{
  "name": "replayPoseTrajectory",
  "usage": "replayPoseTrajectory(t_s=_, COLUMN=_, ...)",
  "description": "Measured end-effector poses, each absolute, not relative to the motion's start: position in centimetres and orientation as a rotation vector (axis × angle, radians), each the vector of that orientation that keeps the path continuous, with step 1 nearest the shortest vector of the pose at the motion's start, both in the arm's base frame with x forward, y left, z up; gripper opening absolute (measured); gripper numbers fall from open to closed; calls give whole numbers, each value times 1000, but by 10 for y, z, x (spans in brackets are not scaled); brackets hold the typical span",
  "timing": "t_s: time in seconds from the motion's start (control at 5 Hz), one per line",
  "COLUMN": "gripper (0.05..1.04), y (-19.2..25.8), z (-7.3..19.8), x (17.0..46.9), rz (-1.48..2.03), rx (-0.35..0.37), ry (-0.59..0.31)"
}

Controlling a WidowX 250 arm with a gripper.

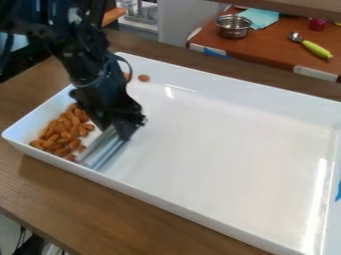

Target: Sweep into pile

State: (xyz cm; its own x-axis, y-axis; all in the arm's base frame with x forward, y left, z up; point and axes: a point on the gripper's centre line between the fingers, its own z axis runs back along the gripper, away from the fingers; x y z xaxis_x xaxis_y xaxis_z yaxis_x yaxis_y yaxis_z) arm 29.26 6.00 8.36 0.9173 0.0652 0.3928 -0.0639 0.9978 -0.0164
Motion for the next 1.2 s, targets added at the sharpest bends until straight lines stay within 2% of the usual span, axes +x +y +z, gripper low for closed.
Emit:
replayPoseTrajectory(t_s=0.2, gripper=375, y=80, z=86, x=295, rz=-100, rx=80, ry=-448)
replayPoseTrajectory(t_s=0.4, gripper=375, y=85, z=86, x=296, rz=-189, rx=118, ry=-489)
replayPoseTrajectory(t_s=0.6, gripper=375, y=75, z=91, x=292, rz=-161, rx=55, ry=-502)
replayPoseTrajectory(t_s=0.8, gripper=375, y=36, z=104, x=296, rz=-36, rx=-102, ry=-456)
replayPoseTrajectory(t_s=1.0, gripper=375, y=3, z=142, x=325, rz=100, rx=-189, ry=-454)
replayPoseTrajectory(t_s=1.2, gripper=375, y=-31, z=153, x=342, rz=182, rx=-198, ry=-420)
